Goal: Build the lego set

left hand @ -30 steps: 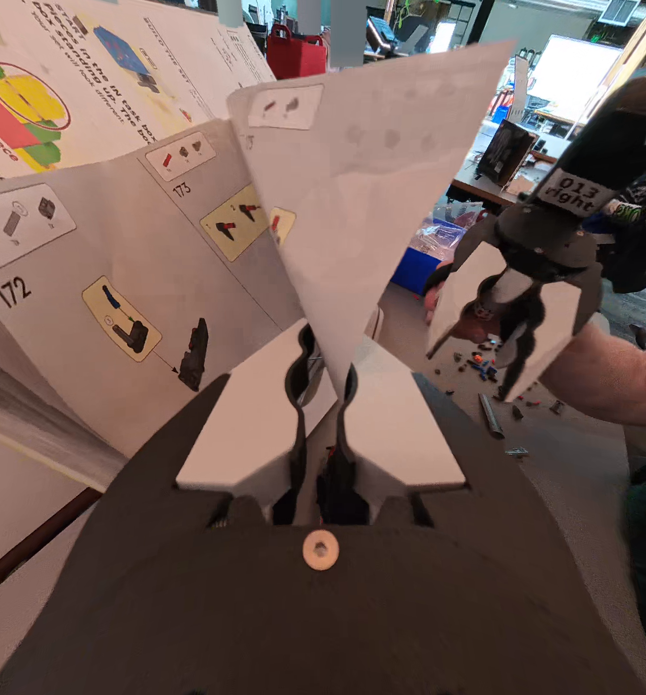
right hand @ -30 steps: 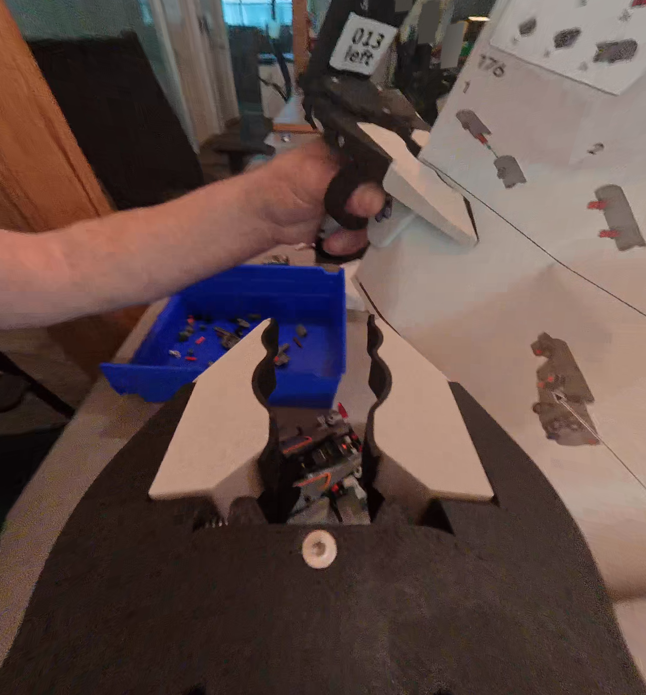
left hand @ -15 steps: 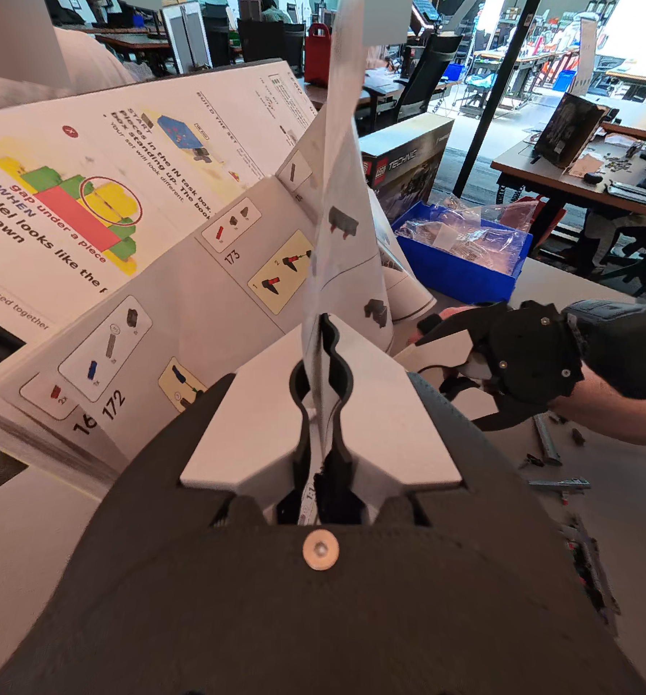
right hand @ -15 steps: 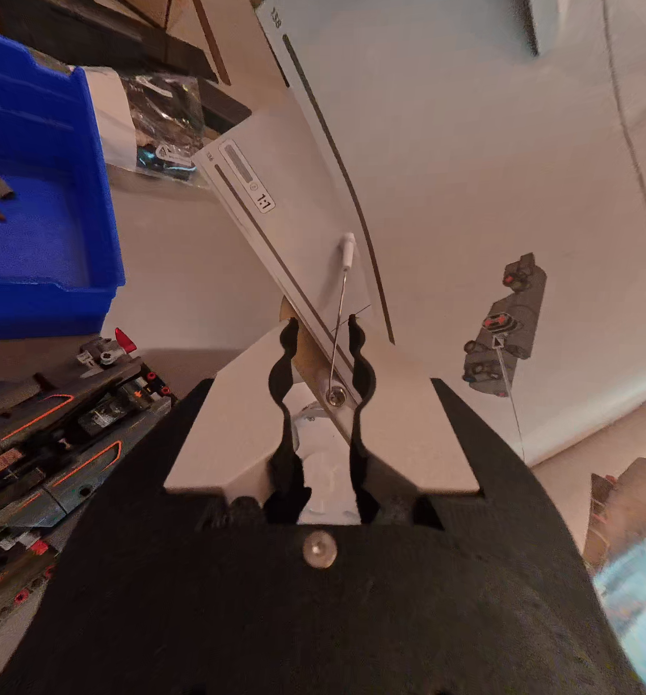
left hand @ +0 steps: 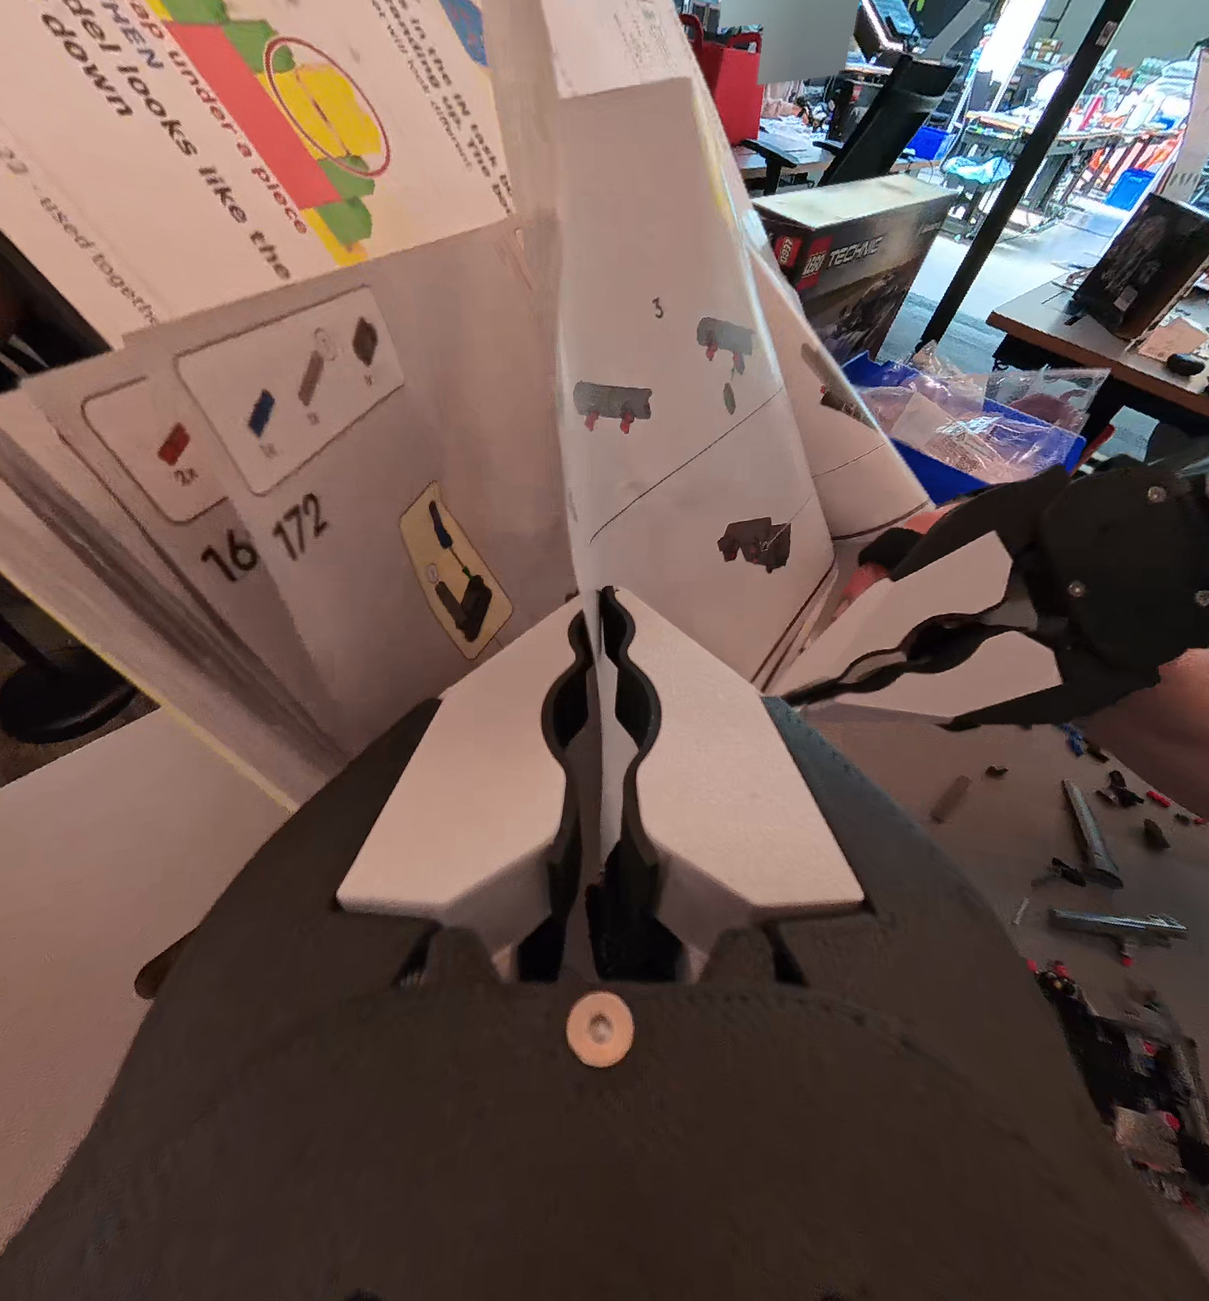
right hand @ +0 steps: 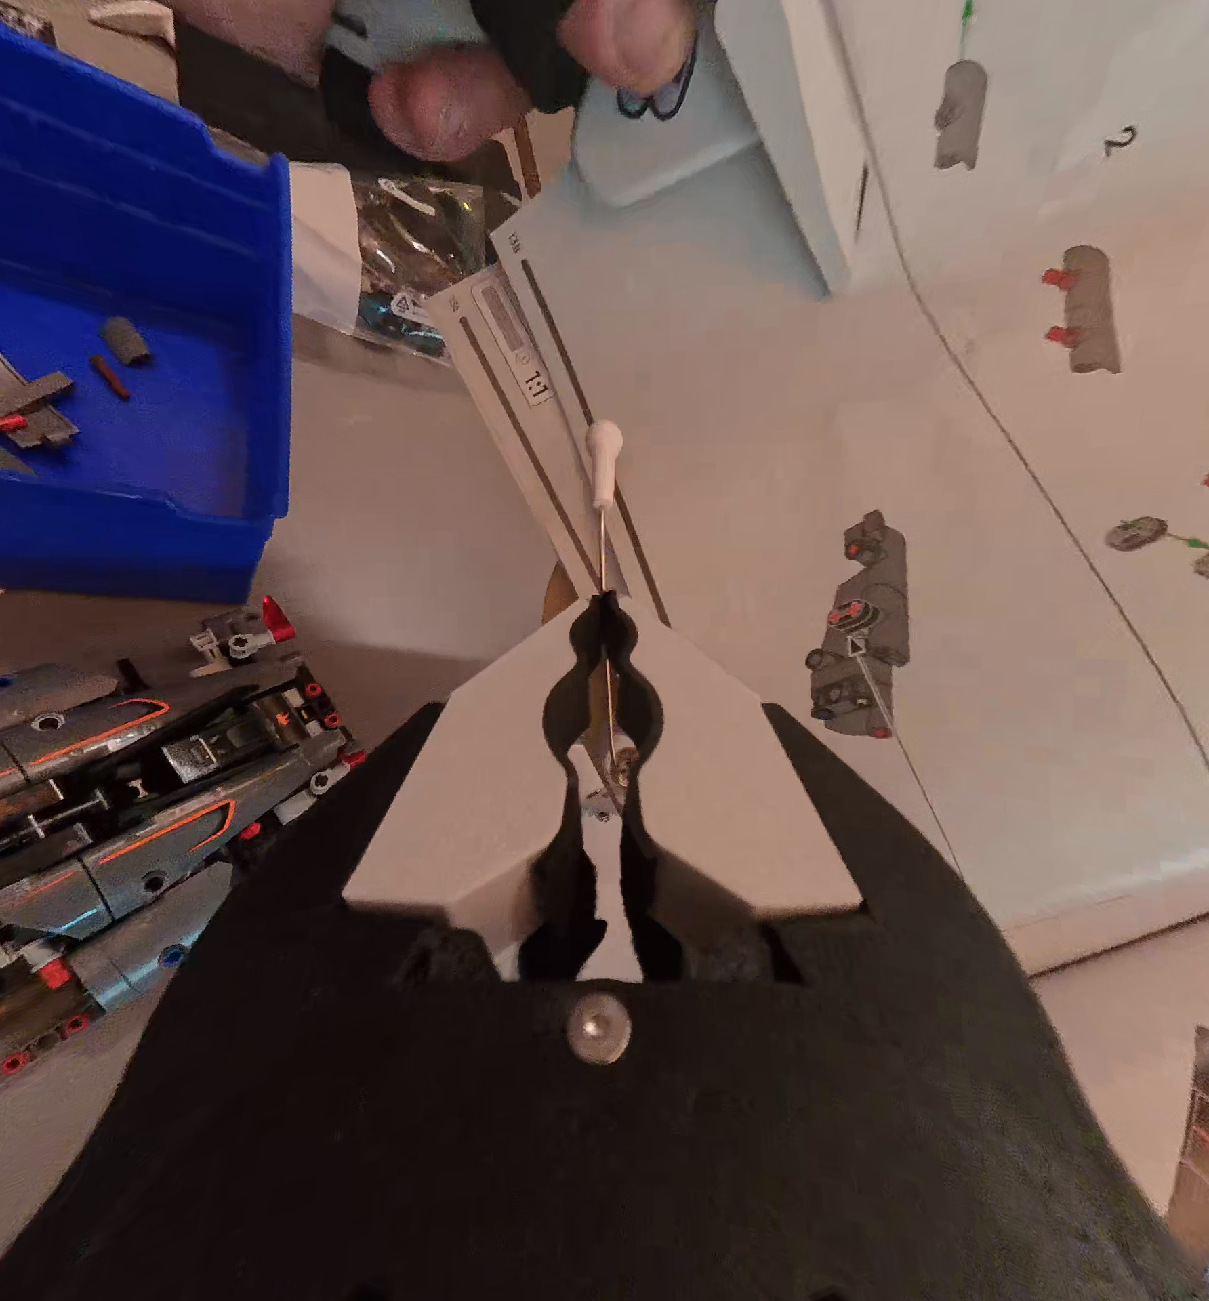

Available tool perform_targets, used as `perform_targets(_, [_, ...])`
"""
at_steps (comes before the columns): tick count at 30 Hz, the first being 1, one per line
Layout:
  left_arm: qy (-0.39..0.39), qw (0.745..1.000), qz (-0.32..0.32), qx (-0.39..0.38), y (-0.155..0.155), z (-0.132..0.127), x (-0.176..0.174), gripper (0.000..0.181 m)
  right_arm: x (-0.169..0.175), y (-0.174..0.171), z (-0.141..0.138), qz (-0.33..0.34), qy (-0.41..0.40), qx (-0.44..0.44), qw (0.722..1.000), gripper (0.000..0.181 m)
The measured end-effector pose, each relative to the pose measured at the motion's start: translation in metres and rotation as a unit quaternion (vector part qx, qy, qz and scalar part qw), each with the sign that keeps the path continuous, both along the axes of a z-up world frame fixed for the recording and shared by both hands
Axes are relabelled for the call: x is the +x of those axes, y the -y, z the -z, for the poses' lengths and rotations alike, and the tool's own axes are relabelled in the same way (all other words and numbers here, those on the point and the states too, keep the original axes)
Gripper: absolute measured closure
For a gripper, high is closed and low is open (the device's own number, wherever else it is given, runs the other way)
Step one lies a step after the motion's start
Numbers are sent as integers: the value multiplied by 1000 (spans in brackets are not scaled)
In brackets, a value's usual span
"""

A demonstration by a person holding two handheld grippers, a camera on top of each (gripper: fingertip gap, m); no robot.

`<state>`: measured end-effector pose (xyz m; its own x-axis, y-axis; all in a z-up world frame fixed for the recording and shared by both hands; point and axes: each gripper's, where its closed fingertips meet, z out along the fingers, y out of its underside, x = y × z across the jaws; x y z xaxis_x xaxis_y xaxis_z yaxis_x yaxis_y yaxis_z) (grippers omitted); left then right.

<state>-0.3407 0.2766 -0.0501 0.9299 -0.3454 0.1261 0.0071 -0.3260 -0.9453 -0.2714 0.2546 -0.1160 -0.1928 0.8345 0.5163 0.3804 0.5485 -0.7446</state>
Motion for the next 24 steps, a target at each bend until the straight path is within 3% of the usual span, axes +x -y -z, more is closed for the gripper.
perform_targets(6, [4,1000,-1,-5,4,9,-1,181,2,-6,-10,19,-53,-75,996,181])
perform_targets(12, [20,999,-7,-26,17,23,0,181,5,-30,-18,97,-104,-168,975,181])
perform_targets(16, [34,998,-26,-38,27,27,-5,181,4,-34,-15,120,-91,-205,967,179])
perform_targets(20, [48,997,-57,-36,50,16,-21,161,13,-33,-24,126,-98,-200,967,158])
perform_targets(24, [18,996,-76,-33,89,4,-32,149,24,-21,-33,110,-100,-200,968,149])
